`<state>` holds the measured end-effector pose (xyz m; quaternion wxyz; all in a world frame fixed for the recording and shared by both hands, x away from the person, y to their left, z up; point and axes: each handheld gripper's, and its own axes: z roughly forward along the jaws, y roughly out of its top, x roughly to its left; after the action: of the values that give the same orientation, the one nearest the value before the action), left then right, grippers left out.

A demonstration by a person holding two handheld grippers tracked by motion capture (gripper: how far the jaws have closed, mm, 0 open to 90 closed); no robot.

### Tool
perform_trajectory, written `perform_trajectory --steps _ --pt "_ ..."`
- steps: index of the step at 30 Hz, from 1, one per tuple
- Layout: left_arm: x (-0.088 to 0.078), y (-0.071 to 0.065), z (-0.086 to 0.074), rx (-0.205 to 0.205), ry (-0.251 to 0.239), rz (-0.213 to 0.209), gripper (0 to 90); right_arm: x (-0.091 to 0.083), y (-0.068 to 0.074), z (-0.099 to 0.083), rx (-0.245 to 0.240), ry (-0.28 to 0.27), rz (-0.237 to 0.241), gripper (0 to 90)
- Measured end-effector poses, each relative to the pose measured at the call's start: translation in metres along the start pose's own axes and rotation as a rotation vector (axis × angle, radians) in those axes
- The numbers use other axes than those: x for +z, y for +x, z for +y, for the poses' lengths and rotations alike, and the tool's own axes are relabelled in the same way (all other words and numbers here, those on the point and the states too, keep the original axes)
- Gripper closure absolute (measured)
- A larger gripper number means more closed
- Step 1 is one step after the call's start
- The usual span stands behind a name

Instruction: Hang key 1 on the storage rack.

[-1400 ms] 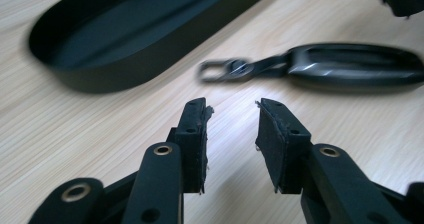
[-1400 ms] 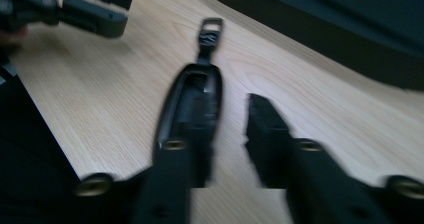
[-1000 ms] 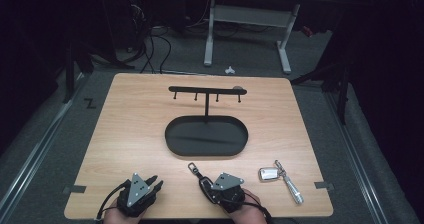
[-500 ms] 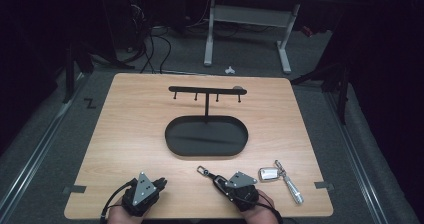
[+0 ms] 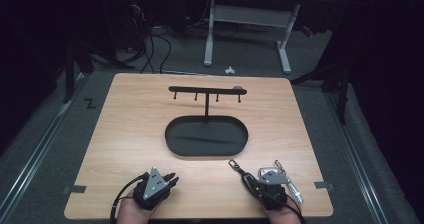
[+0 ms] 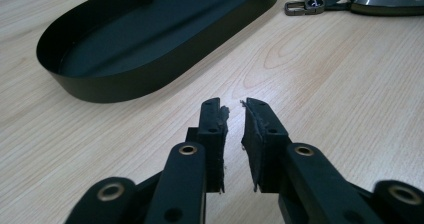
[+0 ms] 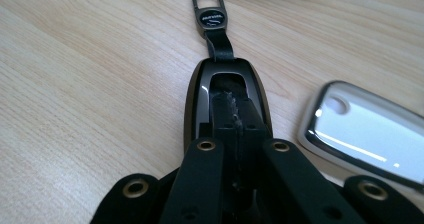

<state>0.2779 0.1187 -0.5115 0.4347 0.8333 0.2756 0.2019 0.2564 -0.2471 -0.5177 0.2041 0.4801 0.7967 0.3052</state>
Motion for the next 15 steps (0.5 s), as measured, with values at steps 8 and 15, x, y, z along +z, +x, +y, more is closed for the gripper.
perform_trajectory --steps 8,15 --pt "0.000 0.002 -0.003 -0.007 0.005 0.011 56.7 -0.016 -0.011 0.006 0.041 -0.090 0.047 80.5" --pt "-0.004 0.006 -0.009 -0.023 0.022 0.032 50.0 -0.011 -0.019 0.019 0.023 -0.088 0.062 64.2"
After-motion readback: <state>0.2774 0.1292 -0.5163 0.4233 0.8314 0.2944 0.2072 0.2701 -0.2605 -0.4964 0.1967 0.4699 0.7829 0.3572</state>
